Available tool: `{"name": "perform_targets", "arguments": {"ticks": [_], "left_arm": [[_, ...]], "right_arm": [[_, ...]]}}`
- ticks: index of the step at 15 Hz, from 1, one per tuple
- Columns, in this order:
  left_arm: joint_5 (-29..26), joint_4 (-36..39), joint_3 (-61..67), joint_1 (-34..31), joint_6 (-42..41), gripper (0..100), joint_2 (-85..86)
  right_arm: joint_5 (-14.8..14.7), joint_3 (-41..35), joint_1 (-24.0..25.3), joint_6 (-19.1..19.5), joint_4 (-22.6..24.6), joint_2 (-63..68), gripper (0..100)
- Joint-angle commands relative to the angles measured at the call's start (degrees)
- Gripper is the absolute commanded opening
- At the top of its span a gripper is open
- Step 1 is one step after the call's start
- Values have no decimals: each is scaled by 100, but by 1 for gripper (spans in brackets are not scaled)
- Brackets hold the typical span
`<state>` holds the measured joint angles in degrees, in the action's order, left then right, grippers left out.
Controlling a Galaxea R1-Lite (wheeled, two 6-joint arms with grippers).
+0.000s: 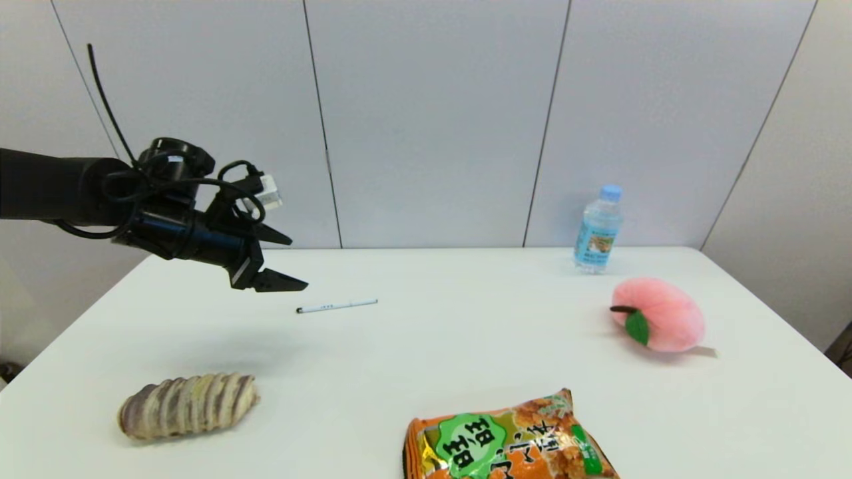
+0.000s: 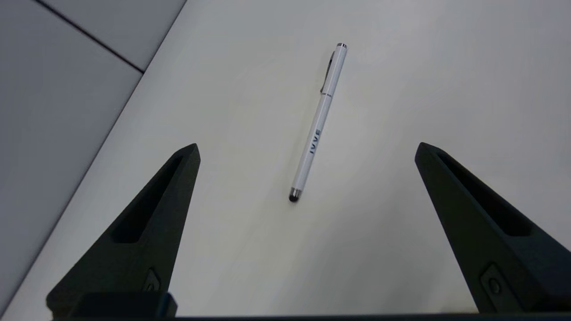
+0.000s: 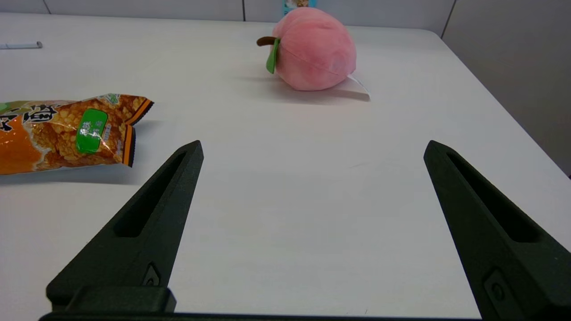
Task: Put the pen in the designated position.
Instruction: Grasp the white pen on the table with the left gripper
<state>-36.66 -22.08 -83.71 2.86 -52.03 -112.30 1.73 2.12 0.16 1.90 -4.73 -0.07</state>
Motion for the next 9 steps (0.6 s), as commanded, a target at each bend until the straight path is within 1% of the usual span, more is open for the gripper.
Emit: {"name": "perform_targets", "arguments": {"ticks": [1,9], "left_arm": [[-193,-25,-207,48,-651,100,-793],[-289,-33,-620,417,-607,100,-1549]], "right_arm": [[3,-1,2,3,-2,7,100],[3,-1,2,3,-2,7,100]]}}
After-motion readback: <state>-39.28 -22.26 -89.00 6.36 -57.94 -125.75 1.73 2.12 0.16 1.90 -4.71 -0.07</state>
